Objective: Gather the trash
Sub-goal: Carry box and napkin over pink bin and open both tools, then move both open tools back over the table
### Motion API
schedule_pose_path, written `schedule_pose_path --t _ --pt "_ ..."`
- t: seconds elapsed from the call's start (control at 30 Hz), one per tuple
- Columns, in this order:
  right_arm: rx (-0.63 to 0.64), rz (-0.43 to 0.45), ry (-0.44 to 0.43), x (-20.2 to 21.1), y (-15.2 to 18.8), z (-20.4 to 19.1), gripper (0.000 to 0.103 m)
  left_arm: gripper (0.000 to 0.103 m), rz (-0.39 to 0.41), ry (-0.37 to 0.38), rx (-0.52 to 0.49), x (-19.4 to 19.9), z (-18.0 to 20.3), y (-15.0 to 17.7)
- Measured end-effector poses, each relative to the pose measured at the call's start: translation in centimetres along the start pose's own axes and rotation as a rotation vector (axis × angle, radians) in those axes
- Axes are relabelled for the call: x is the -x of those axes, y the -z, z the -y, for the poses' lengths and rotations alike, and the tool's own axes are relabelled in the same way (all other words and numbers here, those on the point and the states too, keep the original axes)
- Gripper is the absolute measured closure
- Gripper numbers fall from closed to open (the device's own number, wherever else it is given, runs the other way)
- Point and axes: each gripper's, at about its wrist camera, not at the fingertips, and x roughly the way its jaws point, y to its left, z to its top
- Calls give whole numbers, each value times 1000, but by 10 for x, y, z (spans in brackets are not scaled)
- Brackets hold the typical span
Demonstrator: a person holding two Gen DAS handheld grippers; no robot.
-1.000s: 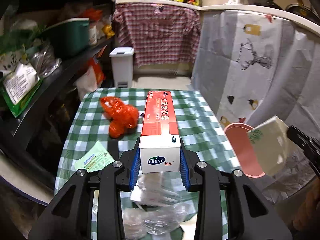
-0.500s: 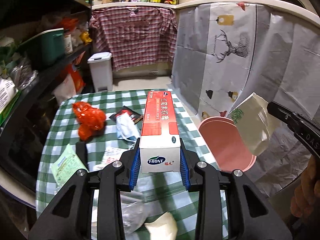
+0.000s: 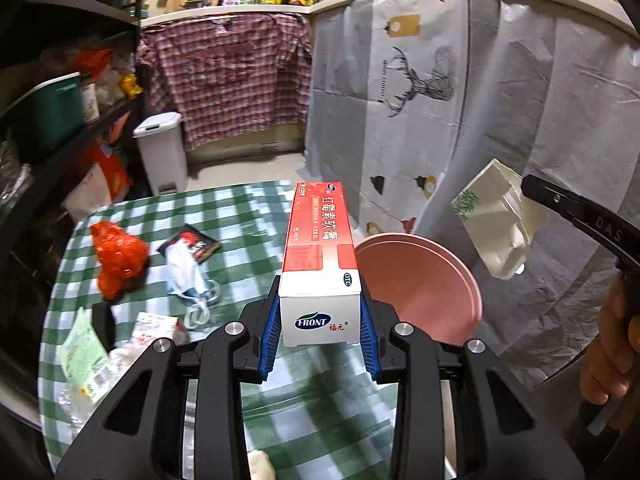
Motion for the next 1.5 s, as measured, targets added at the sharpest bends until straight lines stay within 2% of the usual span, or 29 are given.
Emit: schedule_pose_path --t 0.4,0.9,1.0,1.07,1.1,1.17,1.5 --pt "-2 -24 40 -23 -1 17 102 69 -41 67 -32 -37 47 -1" --pt "-13 -76 84 -41 4 31 101 69 -91 56 -10 -81 65 -7" --pt "-12 -92 92 -45 5 33 98 69 -106 64 -10 -88 69 -7" --pt "-21 -98 98 -47 6 36 90 62 -113 53 -7 -90 69 -6" --pt "-23 -98 102 -47 6 36 80 57 -111 53 2 -89 67 -5" --pt "-26 -96 111 -47 6 38 67 57 -111 52 8 -89 66 -5" --pt "-15 -94 116 -46 7 35 67 57 -95 52 6 -78 58 -7"
